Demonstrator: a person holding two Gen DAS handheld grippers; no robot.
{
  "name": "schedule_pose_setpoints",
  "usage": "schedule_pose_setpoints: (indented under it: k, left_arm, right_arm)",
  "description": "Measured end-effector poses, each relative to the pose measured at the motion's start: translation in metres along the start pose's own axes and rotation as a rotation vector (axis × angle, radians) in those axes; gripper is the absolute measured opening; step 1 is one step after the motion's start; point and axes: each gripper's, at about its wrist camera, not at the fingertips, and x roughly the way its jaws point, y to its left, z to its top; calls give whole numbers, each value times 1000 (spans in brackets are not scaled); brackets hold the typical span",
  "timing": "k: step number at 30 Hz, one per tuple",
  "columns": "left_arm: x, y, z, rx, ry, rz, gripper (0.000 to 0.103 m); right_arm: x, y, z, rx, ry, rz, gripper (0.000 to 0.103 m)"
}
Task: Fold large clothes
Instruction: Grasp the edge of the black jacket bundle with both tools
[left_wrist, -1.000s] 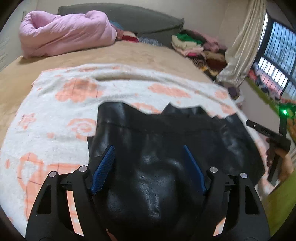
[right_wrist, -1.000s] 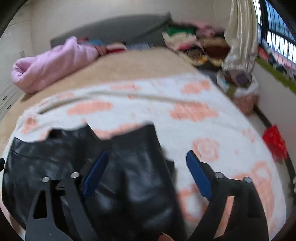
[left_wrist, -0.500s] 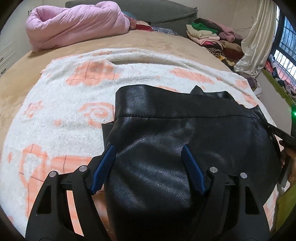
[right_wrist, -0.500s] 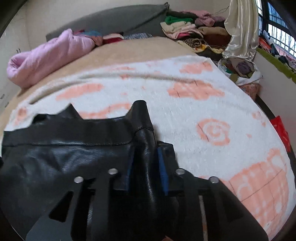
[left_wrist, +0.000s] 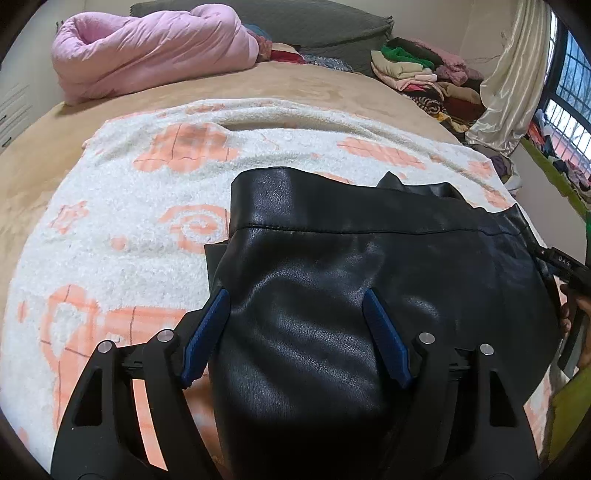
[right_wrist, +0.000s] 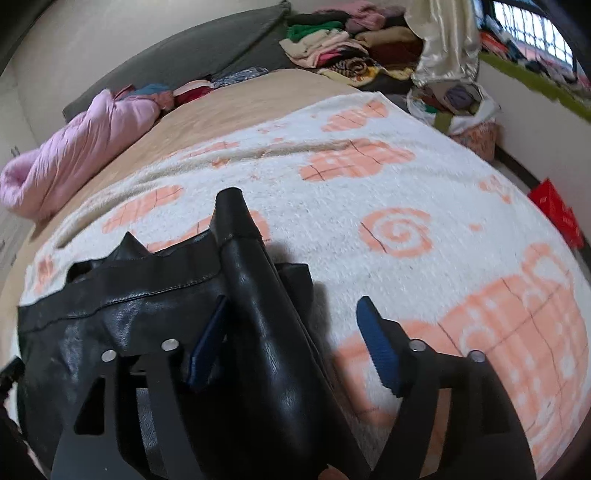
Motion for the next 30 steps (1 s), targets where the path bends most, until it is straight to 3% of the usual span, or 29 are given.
schedule_pose_setpoints:
  k: [5,7,9,15,17,19,21,27,30]
  left_arm:
    - [-9,0,0,-12,-8,-22,75]
    - [-14,0,0,-19,-9,-29,85]
    - [-19,0,-1,-26,-9,-27,89]
    - [-34,4,-4,-41,-23,-27,94]
    - [-39,6,-6,-44,-31,-19,94]
    - [-43,8,-8,-45,-37,-8,94]
    - [-45,11,-11,-50,-31,1,94]
    - [-39,26,-14,-116,6,-24,94]
    - [-32,32,-15,-139,28,-41,94]
  right_arm:
    - [-21,2,-2,3,-21,24,78]
    - [-32,7,-4,-15,-38,31,82]
    - [-47,15,-7,-36,-68,51,87]
    - [-84,51,-30,-118,-107,155,88]
    - [-92,67,-39,-161,-104,186,81]
    - [-100,86,-49,-212,-97,220,49]
    - [-107,109,-65,-271,-78,270,40]
    - [-110,162,-107,-395,11,368,36]
    - [-93,180,-128,-445,85,312,36]
